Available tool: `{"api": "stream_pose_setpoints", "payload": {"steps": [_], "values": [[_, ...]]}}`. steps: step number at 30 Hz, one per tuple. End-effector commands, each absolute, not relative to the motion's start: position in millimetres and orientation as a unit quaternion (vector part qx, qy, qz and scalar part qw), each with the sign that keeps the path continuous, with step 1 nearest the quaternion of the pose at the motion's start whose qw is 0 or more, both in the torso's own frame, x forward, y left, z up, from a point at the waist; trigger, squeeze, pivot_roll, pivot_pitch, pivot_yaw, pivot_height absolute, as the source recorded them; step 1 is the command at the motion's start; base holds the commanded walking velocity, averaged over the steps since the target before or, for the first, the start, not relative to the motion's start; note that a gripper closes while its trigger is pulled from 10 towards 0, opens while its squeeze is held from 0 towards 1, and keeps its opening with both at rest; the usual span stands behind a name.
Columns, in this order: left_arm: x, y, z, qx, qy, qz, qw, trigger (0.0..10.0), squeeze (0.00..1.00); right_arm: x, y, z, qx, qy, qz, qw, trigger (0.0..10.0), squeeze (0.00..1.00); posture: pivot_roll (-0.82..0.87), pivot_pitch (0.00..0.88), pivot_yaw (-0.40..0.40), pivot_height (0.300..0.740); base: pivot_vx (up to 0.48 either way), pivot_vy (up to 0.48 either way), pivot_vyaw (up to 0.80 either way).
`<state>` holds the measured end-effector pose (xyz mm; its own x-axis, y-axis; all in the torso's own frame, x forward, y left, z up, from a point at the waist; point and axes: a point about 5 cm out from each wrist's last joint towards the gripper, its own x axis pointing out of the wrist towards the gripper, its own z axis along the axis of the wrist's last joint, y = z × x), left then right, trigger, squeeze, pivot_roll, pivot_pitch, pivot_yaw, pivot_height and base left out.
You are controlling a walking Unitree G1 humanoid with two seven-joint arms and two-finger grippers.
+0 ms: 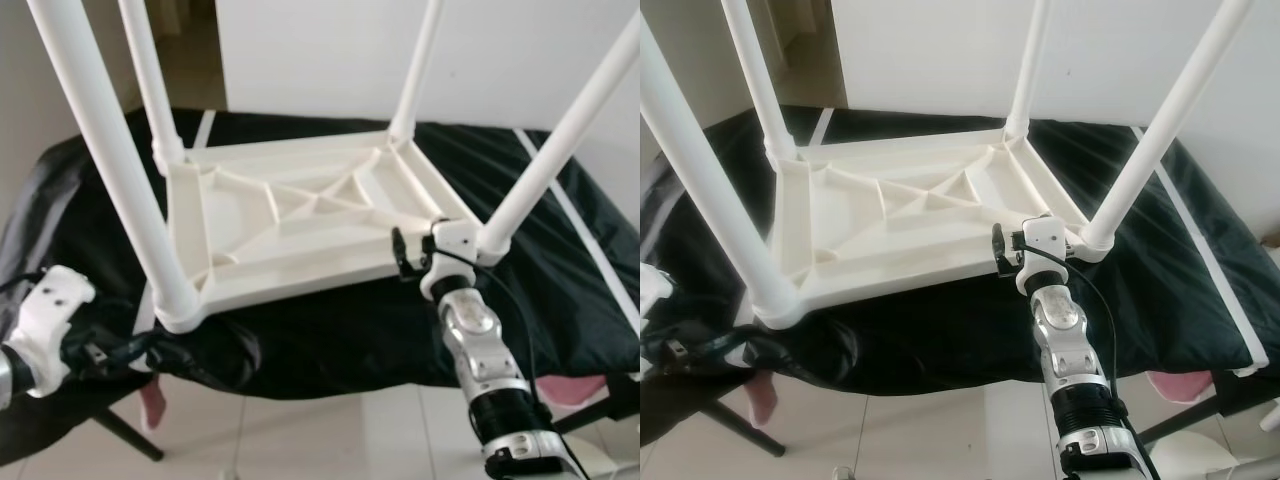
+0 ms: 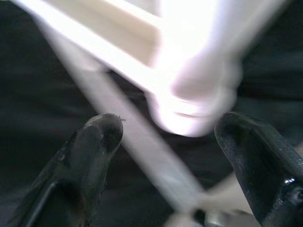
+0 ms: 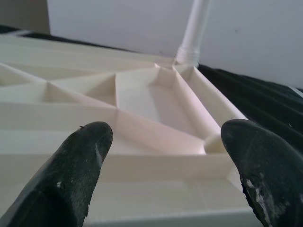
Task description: Building children table
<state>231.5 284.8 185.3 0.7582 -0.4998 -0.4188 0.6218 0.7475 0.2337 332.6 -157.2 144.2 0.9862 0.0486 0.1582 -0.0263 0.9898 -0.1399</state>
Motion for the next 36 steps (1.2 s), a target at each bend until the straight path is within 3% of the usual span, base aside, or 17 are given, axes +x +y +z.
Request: {"api": "stream_pose_setpoints", "payload": {"steps": [1,4,17,24,33,36], "values": [[235,287,185,0.207,0.161,-0.295,0.919,10.0,0.00,330,-166,141,-0.071,-0.071,-0.001,0.995,10.0,0.00,0.05,0.061,-0.043,0.740,0.000,0.000,0.00],[259,300,192,0.228,0.117,-0.232,0.938,10.0,0.00,327,-171,136,-0.069,-0.057,-0.031,0.996,10.0,0.00,0.04,0.062,-0.041,0.740,0.000,0.000,0.00],[299,306,204,0.240,0.067,-0.181,0.951,10.0,0.00,320,-183,129,-0.062,-0.033,-0.102,0.992,10.0,0.00,0.00,0.072,-0.025,0.740,0.000,0.000,0.00],[325,291,205,0.213,0.025,-0.183,0.960,10.0,0.00,315,-187,124,-0.048,-0.019,-0.134,0.990,10.0,0.00,-0.01,0.079,-0.021,0.740,0.000,0.000,0.00],[334,271,201,0.151,-0.008,-0.219,0.964,10.0,0.00,309,-189,113,-0.020,0.014,-0.162,0.986,10.0,0.00,-0.02,0.082,-0.009,0.740,0.000,0.000,0.00],[334,252,193,0.136,-0.011,-0.256,0.957,10.0,0.00,309,-189,108,-0.009,0.028,-0.162,0.986,10.0,0.00,-0.02,0.086,-0.009,0.740,0.000,0.000,0.00]]}}
